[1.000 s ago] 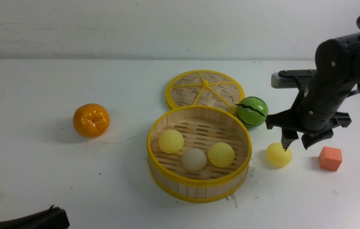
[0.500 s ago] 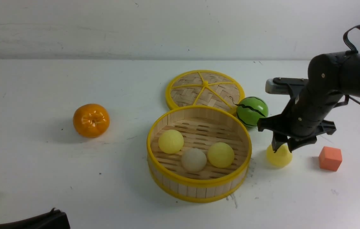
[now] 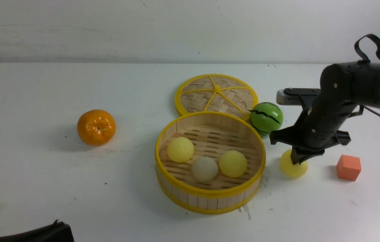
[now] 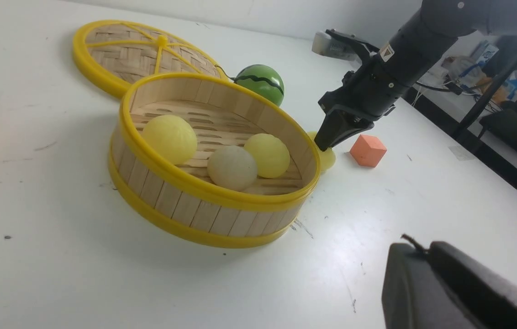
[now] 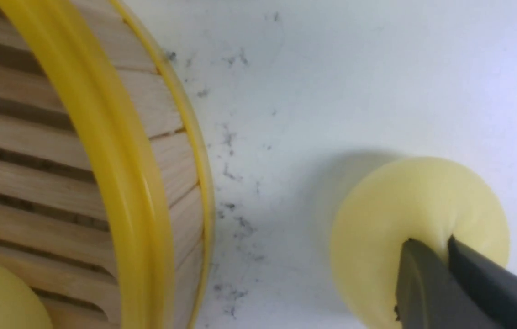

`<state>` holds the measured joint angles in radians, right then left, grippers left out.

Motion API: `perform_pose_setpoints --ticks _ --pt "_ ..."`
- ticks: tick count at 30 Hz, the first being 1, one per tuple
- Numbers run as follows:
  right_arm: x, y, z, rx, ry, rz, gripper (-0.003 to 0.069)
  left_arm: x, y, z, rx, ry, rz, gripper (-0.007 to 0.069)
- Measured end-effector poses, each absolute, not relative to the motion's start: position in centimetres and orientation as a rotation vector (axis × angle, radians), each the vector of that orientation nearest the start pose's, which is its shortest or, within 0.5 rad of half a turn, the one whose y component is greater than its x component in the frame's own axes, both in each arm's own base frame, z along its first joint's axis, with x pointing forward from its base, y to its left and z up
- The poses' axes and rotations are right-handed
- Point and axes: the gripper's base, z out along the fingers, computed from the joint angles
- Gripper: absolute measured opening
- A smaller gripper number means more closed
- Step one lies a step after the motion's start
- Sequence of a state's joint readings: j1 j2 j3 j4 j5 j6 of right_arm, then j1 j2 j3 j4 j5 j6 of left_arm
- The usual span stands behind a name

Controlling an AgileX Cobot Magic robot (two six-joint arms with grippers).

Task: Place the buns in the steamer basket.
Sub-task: Use the right arm to grab a steamed stuffed bun, then use the right arm to put the steamed stuffed bun into the steamer

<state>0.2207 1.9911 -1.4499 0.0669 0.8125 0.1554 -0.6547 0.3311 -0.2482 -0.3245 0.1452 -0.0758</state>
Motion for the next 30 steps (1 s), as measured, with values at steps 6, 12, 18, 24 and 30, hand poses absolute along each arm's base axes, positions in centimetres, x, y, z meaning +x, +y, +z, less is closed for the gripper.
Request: perform_pose_setpoints --ticks 6,12,18,24,30 --pt "38.9 9.9 22.4 -0.104 2.797 0.174 0.0000 6.6 -5.6 26.2 0.263 1.754 -0.814 0.0038" --pt "36.3 15.8 29.4 -0.311 2.598 0.412 0.0006 6.6 -5.6 26.2 0.263 1.753 -0.814 0.0038" --pt "38.3 19.7 27.9 -0.383 2.591 0.467 0.0009 6.6 -5.6 26.2 0.264 1.753 -0.813 0.0039" --pt "42.3 21.7 21.6 -0.365 2.673 0.442 0.0107 6.5 -5.6 26.0 0.276 1.782 -0.811 0.0048" --pt "43.2 22.1 22.1 -0.337 2.658 0.460 0.0405 6.5 -5.6 26.0 0.276 1.781 -0.810 0.0055"
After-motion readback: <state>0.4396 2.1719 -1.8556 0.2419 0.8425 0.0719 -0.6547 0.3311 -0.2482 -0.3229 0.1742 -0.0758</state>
